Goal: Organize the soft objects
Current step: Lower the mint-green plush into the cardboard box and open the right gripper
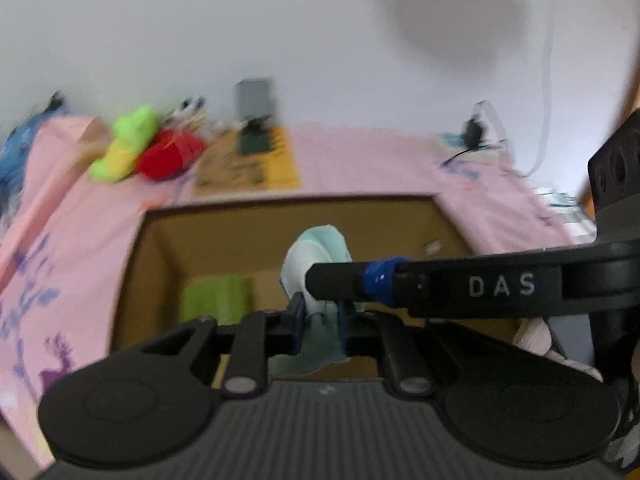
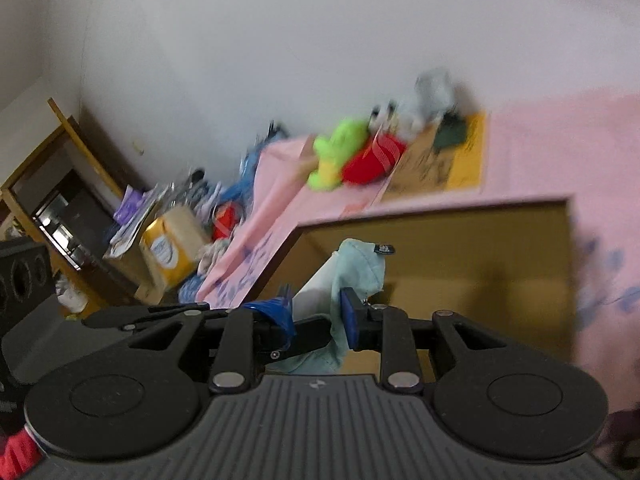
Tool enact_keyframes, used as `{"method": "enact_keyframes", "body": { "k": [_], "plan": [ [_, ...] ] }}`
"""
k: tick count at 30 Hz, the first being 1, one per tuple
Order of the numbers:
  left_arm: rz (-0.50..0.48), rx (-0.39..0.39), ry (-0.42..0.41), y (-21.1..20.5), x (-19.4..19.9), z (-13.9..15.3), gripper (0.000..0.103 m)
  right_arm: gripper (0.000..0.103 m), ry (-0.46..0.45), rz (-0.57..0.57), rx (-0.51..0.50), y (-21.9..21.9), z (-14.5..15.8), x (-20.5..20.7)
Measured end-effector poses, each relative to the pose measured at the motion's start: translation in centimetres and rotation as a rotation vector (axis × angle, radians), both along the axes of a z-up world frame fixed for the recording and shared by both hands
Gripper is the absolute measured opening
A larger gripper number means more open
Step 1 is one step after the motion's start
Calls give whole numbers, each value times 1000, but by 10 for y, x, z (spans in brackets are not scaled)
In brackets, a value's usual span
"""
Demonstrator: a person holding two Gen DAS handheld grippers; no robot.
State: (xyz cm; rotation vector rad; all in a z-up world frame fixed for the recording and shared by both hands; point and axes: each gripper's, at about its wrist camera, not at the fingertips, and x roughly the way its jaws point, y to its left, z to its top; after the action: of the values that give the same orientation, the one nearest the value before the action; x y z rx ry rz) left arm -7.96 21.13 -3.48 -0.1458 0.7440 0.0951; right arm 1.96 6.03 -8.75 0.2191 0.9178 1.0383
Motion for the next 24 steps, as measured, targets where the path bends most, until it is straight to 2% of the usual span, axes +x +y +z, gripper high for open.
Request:
{"method": "enact_keyframes", "body": {
  "k": [7,9,13,14,16,17,21,24],
  "plan": [
    [83,5,97,48,-6,-31,14,9,118,35,-70,54,-34,-13],
    [105,11,120,56,-7,-38,20,12,144,33,-88,64,-42,-14],
    [123,16,137,66,-8,-46,26,13,208,16,-118,74,-53,-11],
    [123,21,137,67,-10,-46,29,13,219,16,-120,74,-54,-10],
    [127,36,136,68,-13,-46,47,13,231,14,-120,75,-56,-12],
    [130,48,133,68,-15,-46,51,13,236,15,-118,76,-57,-12],
    [113,69,128,63,-19,-42,51,13,273,4,-114,74,-58,-12],
    [98,64,118,59,-23,-37,51,13,260,1,-107,68,-53,-16]
  ]
}}
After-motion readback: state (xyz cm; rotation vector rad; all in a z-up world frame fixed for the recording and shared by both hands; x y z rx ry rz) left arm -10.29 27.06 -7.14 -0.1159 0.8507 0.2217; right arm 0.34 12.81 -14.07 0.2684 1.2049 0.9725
